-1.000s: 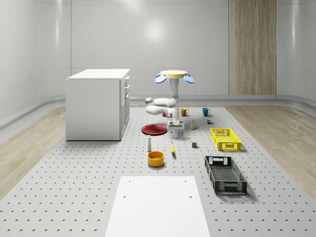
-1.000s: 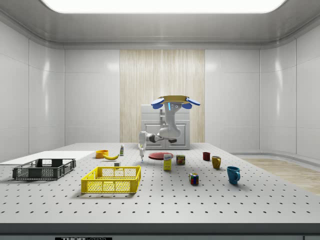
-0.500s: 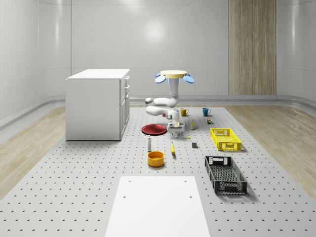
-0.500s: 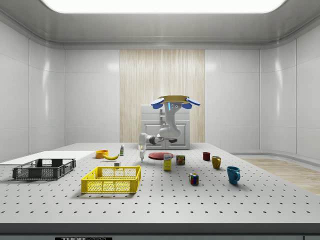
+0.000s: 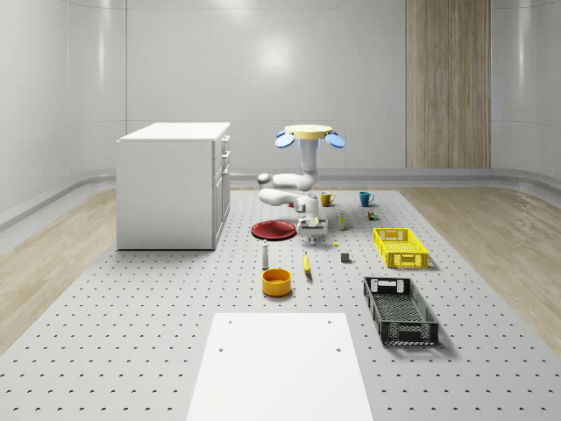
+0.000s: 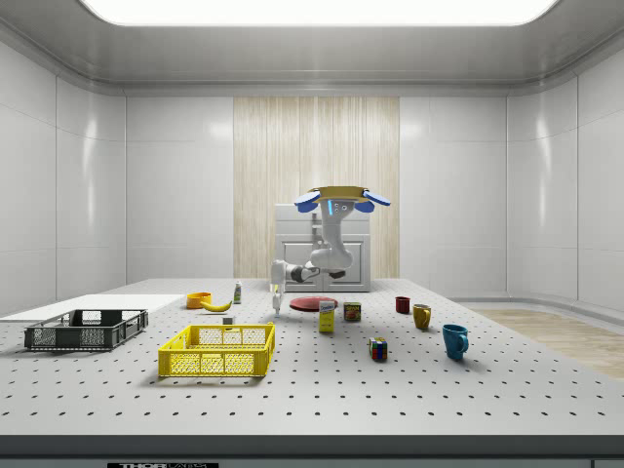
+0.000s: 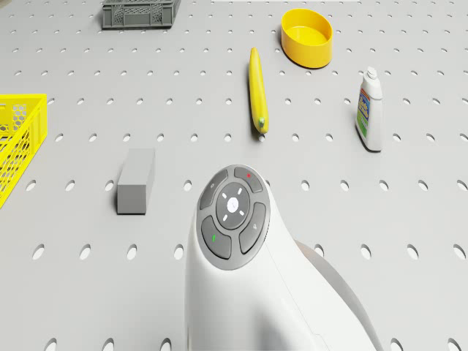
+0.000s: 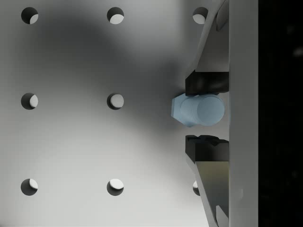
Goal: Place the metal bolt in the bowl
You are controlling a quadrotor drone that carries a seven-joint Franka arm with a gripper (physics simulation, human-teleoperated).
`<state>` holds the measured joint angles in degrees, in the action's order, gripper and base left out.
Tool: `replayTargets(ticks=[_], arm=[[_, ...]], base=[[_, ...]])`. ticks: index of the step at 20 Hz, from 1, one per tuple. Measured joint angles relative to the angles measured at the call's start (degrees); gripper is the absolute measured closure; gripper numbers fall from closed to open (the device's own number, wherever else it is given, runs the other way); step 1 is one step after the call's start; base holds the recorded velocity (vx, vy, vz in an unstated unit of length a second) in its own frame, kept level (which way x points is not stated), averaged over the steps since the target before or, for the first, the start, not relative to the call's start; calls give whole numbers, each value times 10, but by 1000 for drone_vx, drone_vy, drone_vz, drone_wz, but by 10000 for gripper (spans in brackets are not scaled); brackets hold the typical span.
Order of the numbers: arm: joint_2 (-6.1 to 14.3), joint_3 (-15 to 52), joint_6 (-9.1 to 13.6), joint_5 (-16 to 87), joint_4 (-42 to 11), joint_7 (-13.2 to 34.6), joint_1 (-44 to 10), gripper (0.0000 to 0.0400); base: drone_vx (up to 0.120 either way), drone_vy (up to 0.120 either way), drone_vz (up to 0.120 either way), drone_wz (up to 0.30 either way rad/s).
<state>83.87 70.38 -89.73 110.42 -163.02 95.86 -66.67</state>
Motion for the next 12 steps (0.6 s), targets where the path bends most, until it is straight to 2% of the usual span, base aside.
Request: replayTargets(ticks=[5,7,12], arm=[[1,13,4,-13,-3,3,1,289],[2,25,7,-25,-6,3,1,293],[4,43,11,-43,-10,3,2,298]], base=[[0,0,0,0],[0,-20,100,0],[112,-120,120,0]])
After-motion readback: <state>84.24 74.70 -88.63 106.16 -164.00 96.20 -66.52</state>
